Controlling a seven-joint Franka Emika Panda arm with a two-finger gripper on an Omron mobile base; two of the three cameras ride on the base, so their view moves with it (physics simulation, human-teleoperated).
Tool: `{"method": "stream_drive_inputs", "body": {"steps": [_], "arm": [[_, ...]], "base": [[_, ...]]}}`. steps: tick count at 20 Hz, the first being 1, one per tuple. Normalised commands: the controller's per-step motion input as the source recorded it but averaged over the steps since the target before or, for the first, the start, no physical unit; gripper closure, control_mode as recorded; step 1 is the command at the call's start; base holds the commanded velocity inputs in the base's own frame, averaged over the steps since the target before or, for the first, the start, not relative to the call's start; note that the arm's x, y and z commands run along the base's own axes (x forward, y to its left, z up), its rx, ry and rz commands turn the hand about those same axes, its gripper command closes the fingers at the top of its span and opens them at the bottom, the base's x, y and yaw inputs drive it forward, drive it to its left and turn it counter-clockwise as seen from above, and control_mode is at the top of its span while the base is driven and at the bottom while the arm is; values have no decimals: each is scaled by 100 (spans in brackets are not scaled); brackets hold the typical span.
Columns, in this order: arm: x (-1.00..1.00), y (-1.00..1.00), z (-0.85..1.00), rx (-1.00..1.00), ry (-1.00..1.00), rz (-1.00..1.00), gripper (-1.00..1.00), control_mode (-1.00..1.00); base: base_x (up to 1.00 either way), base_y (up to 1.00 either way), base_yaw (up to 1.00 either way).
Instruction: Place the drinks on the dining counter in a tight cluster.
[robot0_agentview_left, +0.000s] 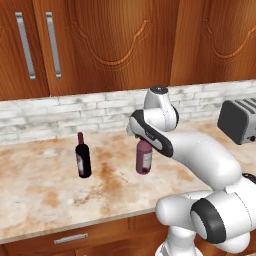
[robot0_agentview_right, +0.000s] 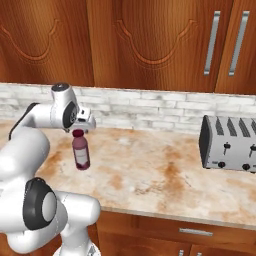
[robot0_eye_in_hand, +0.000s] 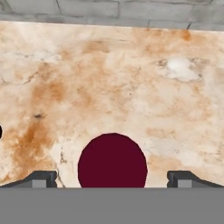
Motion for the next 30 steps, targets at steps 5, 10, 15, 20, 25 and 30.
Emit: {"method": "stream_drive_inputs", "body": {"steps": [5, 10, 15, 20, 25, 30], "arm": [[7, 0, -8, 0, 1, 0, -100, -100], [10, 0, 0, 0, 2, 0, -100, -100], [8, 0, -8, 0, 1, 0, -100, -100], [3, 0, -14, 0, 1, 0, -100, -100], [0, 0, -13, 0, 0, 0, -100, -100], [0, 0, -12, 0, 0, 0, -100, -100]], "base": [[0, 0, 0], [0, 0, 0], [0, 0, 0], [0, 0, 0], [0, 0, 0], [0, 0, 0]]}}
